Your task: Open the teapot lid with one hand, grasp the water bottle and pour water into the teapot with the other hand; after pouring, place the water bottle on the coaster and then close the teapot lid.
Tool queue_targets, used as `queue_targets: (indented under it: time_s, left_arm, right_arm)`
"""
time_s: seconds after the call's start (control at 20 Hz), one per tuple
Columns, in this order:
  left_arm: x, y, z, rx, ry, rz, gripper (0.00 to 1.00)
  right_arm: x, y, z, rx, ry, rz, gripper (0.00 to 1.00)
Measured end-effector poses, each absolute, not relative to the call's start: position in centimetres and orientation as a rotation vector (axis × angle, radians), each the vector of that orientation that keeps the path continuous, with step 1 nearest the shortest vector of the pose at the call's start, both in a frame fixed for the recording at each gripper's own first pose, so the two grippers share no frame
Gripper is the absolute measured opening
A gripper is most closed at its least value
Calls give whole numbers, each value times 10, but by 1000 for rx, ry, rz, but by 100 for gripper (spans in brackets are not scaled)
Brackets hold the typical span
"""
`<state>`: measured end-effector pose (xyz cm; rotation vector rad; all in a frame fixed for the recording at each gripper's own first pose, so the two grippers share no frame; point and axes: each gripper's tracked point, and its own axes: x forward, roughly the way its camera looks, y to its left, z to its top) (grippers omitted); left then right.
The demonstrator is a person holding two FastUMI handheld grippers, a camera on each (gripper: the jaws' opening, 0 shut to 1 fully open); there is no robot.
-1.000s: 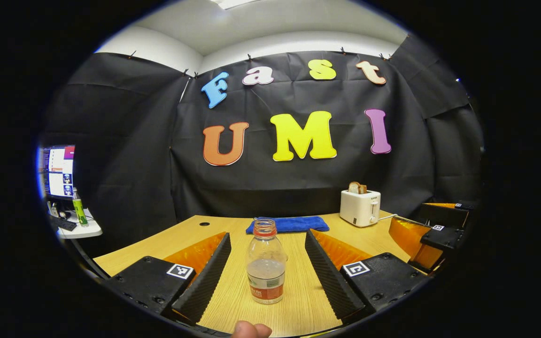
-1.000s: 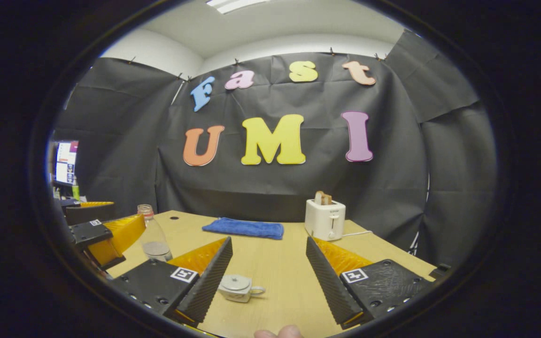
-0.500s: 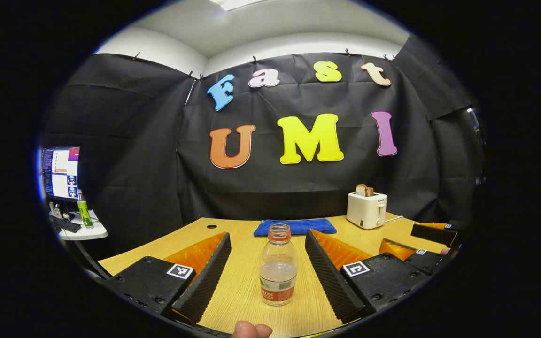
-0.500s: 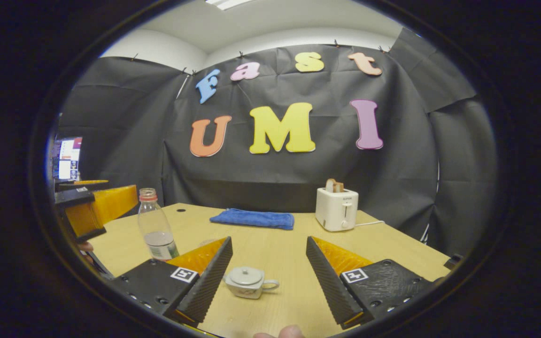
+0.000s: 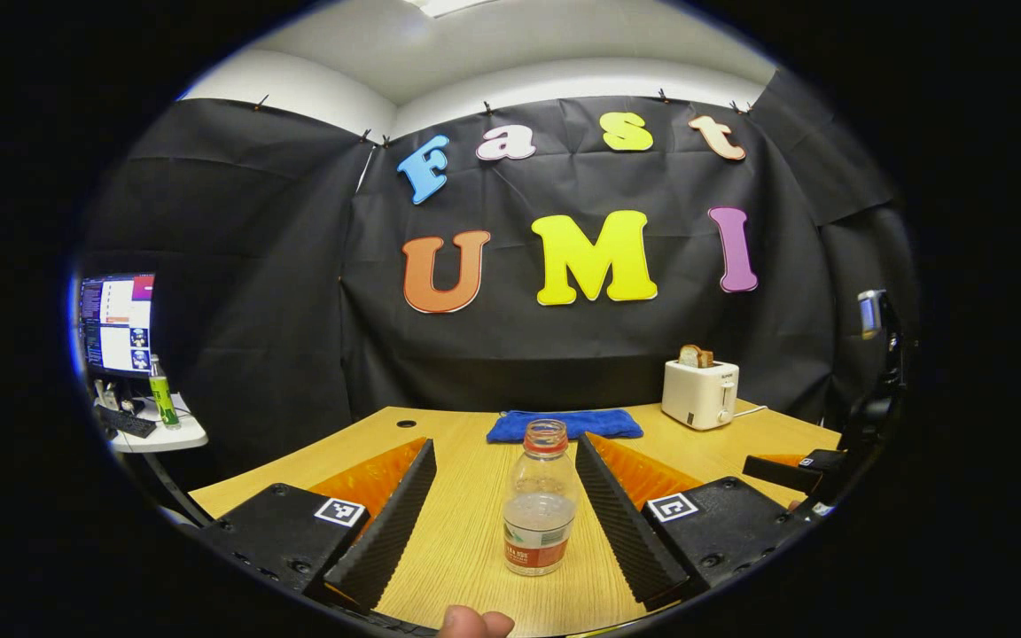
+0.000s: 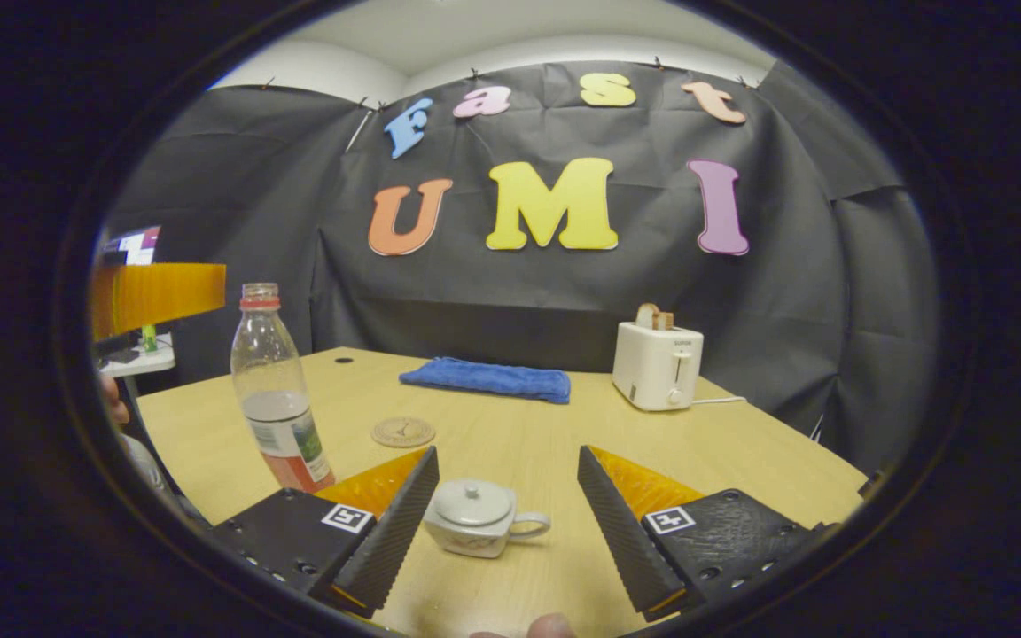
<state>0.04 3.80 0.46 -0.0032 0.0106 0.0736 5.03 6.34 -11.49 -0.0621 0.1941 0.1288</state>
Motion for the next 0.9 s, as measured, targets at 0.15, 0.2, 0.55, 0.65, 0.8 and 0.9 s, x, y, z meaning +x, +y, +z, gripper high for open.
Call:
queue_targets:
  time_s: [0.15,0.2,0.55,0.65,0.8,0.9]
  left_arm:
    - [1,41,3,-14,16,76,99]
    - [2,42,3,-19,16,74,99]
    - [2,50,3,-29,20,89,99]
    - [2,49,2,-23,24,89,99]
    - [2,50,2,-24,23,88,99]
    - [4,51,1,-26,22,93,99]
  right_arm:
    - [60,70,-127,-77,223,145,95]
    - [63,70,-129,-78,233,147,95]
    - [75,83,-138,-115,262,184,67]
    - [75,84,-139,-120,266,194,46]
    - [77,85,-141,-113,274,194,15]
    - [72,90,-139,-106,282,203,15]
